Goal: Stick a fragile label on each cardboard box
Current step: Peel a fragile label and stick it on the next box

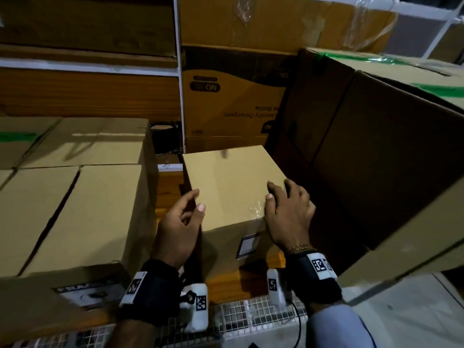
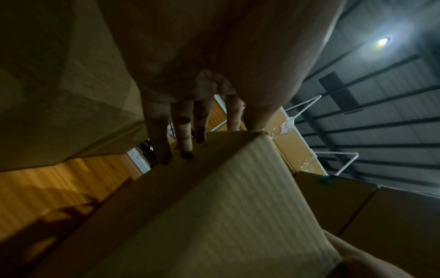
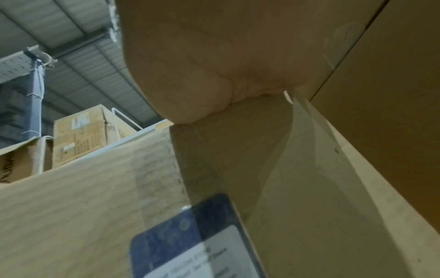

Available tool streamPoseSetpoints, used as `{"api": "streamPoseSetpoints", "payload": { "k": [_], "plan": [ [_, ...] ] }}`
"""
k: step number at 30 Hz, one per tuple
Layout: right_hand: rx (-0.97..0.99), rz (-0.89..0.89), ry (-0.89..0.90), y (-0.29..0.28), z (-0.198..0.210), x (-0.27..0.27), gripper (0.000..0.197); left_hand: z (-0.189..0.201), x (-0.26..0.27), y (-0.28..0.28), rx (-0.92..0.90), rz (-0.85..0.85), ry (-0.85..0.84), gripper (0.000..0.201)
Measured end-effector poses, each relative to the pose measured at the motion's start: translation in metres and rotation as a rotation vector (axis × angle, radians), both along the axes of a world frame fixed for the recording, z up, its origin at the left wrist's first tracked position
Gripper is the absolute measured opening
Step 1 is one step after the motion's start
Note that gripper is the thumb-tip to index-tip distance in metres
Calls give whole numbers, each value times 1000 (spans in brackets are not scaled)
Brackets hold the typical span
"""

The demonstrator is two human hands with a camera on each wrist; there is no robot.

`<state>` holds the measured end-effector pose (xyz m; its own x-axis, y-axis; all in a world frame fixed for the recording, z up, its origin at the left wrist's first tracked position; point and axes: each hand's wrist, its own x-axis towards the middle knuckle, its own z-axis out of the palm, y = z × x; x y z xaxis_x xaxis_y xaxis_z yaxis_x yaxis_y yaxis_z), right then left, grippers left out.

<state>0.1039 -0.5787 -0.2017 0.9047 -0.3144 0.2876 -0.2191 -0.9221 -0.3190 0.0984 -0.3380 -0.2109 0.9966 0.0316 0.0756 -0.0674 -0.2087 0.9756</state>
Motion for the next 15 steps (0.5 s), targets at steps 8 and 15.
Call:
{"api": "streamPoseSetpoints", "payload": {
  "k": [8,15],
  "plan": [
    [32,71,-2,34,26,-16,60,53,-53,43,14,101,-186,32],
    [187,404,-131,155,63,-50,47,90,-85,139,-23,249,-382,25]
  ]
}}
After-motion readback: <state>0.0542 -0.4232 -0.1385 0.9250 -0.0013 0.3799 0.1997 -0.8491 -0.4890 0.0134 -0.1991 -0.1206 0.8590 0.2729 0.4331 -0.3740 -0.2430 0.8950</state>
